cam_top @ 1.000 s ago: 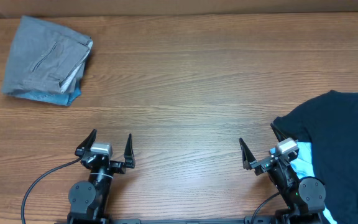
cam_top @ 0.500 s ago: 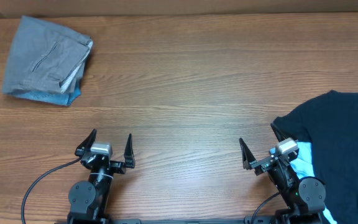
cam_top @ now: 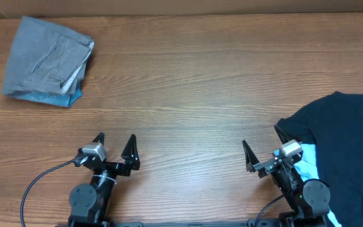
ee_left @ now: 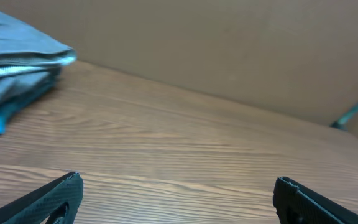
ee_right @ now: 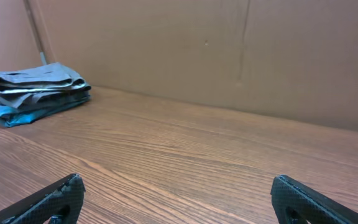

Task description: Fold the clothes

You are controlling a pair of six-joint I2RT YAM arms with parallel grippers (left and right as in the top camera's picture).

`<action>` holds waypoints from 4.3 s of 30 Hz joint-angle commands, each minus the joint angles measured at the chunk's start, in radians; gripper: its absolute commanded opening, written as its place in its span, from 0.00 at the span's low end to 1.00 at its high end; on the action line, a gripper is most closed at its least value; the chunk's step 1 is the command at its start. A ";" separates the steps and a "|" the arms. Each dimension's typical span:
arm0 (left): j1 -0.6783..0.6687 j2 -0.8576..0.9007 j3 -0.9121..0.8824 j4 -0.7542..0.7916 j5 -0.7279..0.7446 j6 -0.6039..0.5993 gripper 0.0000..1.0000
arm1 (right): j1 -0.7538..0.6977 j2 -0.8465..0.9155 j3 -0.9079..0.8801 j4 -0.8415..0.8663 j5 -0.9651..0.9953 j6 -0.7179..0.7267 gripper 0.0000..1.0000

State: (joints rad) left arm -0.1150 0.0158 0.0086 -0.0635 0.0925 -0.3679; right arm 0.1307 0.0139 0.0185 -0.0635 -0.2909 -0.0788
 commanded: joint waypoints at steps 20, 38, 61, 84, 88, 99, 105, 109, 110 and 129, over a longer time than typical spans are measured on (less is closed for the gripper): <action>0.007 0.435 0.565 -0.285 0.079 0.034 1.00 | -0.004 0.219 0.375 -0.332 -0.148 0.318 1.00; 0.008 1.279 1.211 -0.904 0.327 0.042 1.00 | -0.004 1.138 0.894 -0.733 -0.227 0.293 1.00; -0.003 1.218 1.212 -0.972 0.280 0.252 0.77 | -0.322 1.279 1.107 -0.888 0.159 0.476 1.00; -0.003 0.951 1.212 -1.025 -0.040 0.232 1.00 | -0.322 1.498 1.103 -0.899 0.135 0.476 0.99; -0.003 0.953 1.212 -1.023 -0.037 0.233 1.00 | -0.322 1.496 1.103 -0.903 0.126 0.475 1.00; -0.003 0.953 1.212 -1.025 -0.066 0.233 1.00 | -0.322 1.244 1.103 -0.848 0.011 0.388 0.99; -0.003 0.953 1.212 -1.023 -0.066 0.233 1.00 | -0.322 1.081 1.103 -0.835 0.012 0.386 1.00; -0.003 0.965 1.211 -1.029 -0.008 0.230 1.00 | -0.322 1.096 1.103 -0.853 0.013 0.401 1.00; -0.003 0.971 1.211 -1.030 0.025 0.230 1.00 | -0.322 1.112 1.102 -0.861 0.028 0.425 1.00; -0.003 1.159 1.211 -1.086 0.143 0.234 1.00 | -0.323 1.757 1.102 -0.770 0.281 0.591 0.81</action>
State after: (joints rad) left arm -0.1162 1.1728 1.2034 -1.1496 0.2169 -0.1383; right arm -0.1894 1.7191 1.1110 -0.8284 -0.0422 0.4953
